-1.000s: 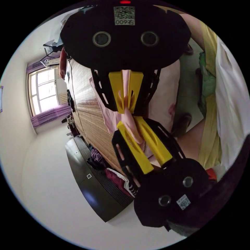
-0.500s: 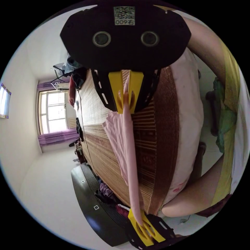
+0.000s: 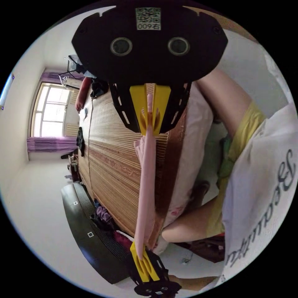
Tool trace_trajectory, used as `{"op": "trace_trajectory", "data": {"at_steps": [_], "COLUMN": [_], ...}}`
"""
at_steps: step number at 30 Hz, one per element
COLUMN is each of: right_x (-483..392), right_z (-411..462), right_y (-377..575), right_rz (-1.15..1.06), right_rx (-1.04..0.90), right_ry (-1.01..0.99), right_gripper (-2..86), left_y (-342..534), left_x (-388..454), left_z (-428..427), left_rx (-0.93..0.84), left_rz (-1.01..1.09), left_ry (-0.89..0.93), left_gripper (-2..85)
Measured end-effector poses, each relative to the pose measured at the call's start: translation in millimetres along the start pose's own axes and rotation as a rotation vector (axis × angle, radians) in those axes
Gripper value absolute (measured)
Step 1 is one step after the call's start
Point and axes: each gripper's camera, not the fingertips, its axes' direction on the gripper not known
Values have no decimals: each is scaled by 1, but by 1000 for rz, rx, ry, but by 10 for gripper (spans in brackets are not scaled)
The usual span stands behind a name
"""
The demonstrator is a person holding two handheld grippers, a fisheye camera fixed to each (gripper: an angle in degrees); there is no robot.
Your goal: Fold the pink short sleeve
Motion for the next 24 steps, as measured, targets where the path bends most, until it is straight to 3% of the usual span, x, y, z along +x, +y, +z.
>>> {"op": "trace_trajectory", "data": {"at_steps": [4,8,14,19,24], "right_x": [32,92,198,198,177], "right_z": [-52,-56,-55,-75,-97], "right_y": [-35,-77,-140,-201,-265], "right_rz": [-8,9,188,155,91], "right_rx": [-19,-50,-148,-174,-161], "right_ry": [-126,-154,71,150,26], "right_gripper": [-8,-8,-8,-8,-8], "left_y": [-2,-17,-58,-59,-51], "left_x": [-55,-125,-218,-205,-181], "left_z": [-29,-7,21,7,-23], "left_rx": [106,163,177,184,184], "left_rz": [-66,-61,-125,-100,-83], "left_ry": [169,172,101,85,140], "left_gripper": [21,21,20,20,20]}}
